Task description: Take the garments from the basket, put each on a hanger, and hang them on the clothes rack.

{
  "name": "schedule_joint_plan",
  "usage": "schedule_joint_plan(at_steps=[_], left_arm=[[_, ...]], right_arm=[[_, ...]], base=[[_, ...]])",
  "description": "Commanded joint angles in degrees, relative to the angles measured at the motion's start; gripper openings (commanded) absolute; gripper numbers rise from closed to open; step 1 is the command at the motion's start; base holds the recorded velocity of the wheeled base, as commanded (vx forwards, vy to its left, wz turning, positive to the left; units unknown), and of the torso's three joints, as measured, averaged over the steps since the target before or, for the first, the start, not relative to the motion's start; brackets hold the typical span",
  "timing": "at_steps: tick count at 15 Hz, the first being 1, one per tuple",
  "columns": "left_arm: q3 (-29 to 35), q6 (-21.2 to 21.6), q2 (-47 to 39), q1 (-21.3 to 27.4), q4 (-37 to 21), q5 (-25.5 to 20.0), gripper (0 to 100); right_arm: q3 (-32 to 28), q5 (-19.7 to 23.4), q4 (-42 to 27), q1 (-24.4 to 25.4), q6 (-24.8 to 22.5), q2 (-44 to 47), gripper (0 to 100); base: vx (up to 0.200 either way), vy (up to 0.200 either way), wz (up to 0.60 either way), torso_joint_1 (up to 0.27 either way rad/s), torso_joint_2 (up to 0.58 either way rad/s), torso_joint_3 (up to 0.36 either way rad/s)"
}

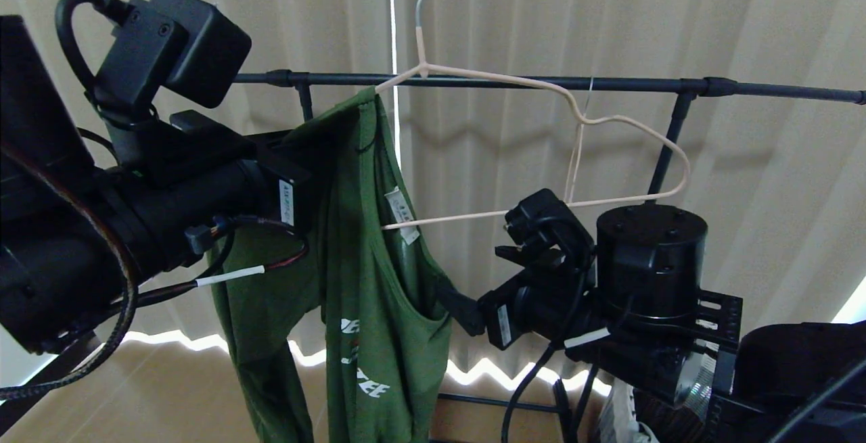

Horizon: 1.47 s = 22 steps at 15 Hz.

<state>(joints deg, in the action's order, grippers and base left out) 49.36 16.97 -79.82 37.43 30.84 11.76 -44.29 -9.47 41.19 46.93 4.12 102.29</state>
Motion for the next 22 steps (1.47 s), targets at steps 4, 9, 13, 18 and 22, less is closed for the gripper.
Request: schedule_joint_plan(at_steps=[4, 9, 13, 18, 22], left_arm=[[0.4, 0.1, 0.1, -0.1, 0.0, 0.0, 0], [0.1, 0.6, 0.2, -5.0, -0.2, 0.4, 0], [-1.0, 0.6, 0.2, -10.1, -0.3, 0.1, 0], [-1.2, 0.7, 0.0, -10.3, -0.4, 0.2, 0], [-3.2, 0.7, 0.2, -10.7, -0.4, 0.3, 0]], right_arm=[[1.0, -0.5, -0.1, 1.8, 0.1, 1.2, 100], [5.8, -3.4, -0.1, 1.1, 0.2, -2.7, 0], [8.7, -3.6, -0.1, -2.5, 0.2, -6.2, 0], [8.9, -3.6, -0.5, -7.5, 0.0, -6.6, 0], [9.4, -3.5, -0.2, -11.4, 0.0, -7.0, 0]], base=[[0.0, 0.0, 0.0, 0.0, 0.0, 0.0], [0.0, 0.0, 0.0, 0.0, 0.0, 0.0], [0.0, 0.0, 0.0, 0.0, 0.0, 0.0], [0.0, 0.0, 0.0, 0.0, 0.0, 0.0], [0.0, 0.0, 0.0, 0.0, 0.0, 0.0]])
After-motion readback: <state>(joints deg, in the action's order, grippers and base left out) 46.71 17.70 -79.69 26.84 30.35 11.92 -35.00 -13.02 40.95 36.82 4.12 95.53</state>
